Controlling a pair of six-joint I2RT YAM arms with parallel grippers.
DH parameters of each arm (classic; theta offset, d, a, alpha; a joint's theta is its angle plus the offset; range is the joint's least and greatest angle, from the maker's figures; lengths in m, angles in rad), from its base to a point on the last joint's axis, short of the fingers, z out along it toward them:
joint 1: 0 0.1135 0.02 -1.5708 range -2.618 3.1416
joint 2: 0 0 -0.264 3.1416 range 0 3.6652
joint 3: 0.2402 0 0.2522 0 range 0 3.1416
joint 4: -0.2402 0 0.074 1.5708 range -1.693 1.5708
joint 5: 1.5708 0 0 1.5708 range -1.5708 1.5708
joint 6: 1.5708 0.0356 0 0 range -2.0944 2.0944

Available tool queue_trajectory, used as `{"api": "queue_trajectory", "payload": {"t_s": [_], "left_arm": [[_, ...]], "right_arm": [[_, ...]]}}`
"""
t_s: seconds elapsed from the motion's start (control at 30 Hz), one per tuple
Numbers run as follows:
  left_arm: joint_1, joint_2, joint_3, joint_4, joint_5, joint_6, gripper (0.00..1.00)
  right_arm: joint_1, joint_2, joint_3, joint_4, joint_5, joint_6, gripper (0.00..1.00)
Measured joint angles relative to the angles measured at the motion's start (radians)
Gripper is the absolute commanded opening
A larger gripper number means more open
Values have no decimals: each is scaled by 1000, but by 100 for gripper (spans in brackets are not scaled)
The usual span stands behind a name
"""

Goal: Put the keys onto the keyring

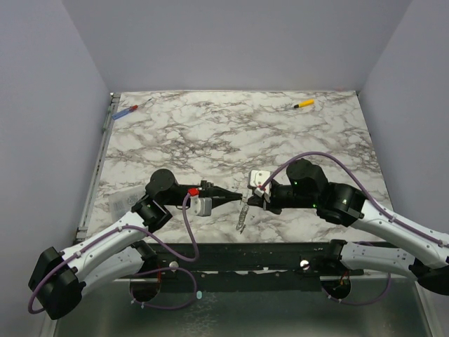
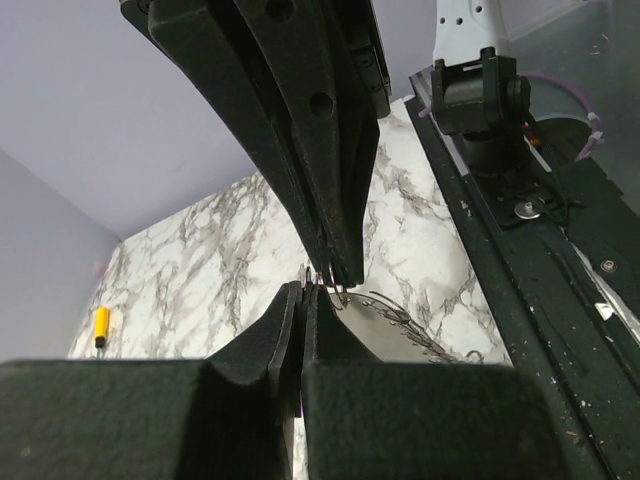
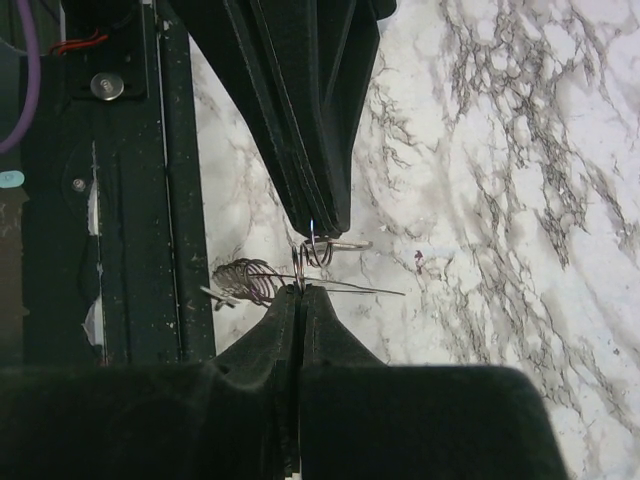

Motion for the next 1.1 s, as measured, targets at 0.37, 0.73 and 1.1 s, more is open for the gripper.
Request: {"api": "queue_trajectory", "payload": {"t_s": [0.37,0.73,1.1], "left_arm": [[-6,9,0,-3,24,-8,0],[-6,13,0,-3,40,-12,0],[-23,19,0,-7,47,-12,0]], "right_arm": [[0,3,0,-2,-10,0,1],[0,3,0,-7,-10,-1,1],[0,2,2,-29,-10,-5,1]]}}
